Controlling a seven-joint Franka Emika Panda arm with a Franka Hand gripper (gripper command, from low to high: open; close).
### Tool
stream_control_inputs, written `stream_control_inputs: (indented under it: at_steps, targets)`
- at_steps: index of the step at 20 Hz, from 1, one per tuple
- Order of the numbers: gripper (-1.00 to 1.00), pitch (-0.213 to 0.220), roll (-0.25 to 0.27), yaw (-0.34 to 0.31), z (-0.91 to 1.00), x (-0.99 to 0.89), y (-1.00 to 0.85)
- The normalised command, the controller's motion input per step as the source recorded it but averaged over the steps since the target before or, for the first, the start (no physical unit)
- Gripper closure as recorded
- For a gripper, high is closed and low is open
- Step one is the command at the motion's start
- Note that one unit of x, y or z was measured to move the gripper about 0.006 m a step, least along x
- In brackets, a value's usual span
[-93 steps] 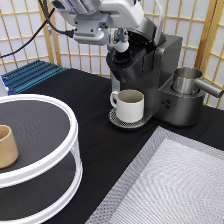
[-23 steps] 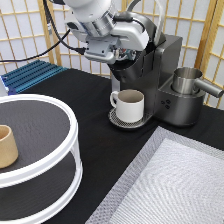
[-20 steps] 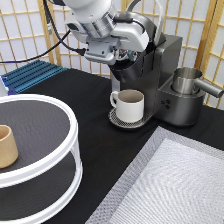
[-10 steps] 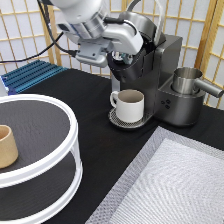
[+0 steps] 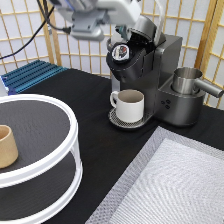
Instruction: Make coffee
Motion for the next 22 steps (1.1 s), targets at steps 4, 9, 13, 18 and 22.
stream_control_inputs:
  at_steps: [4, 9, 13, 18, 22]
  targets:
    - [-1.00, 0.000, -0.088, -0.035, 1.00, 0.00, 0.89]
    - [-1.00, 0.025, -0.122, -0.067, 0.99, 0.11, 0.73]
    - [-1.00, 0.095, -0.209, -0.120, 0.51, 0.35, 0.31]
    - [-1.00, 0.120, -0.344, -0.054, 0.00, 0.21, 0.48]
    - [-1.00, 0.144, -0.327, -0.003, 0.09, 0.23, 0.42]
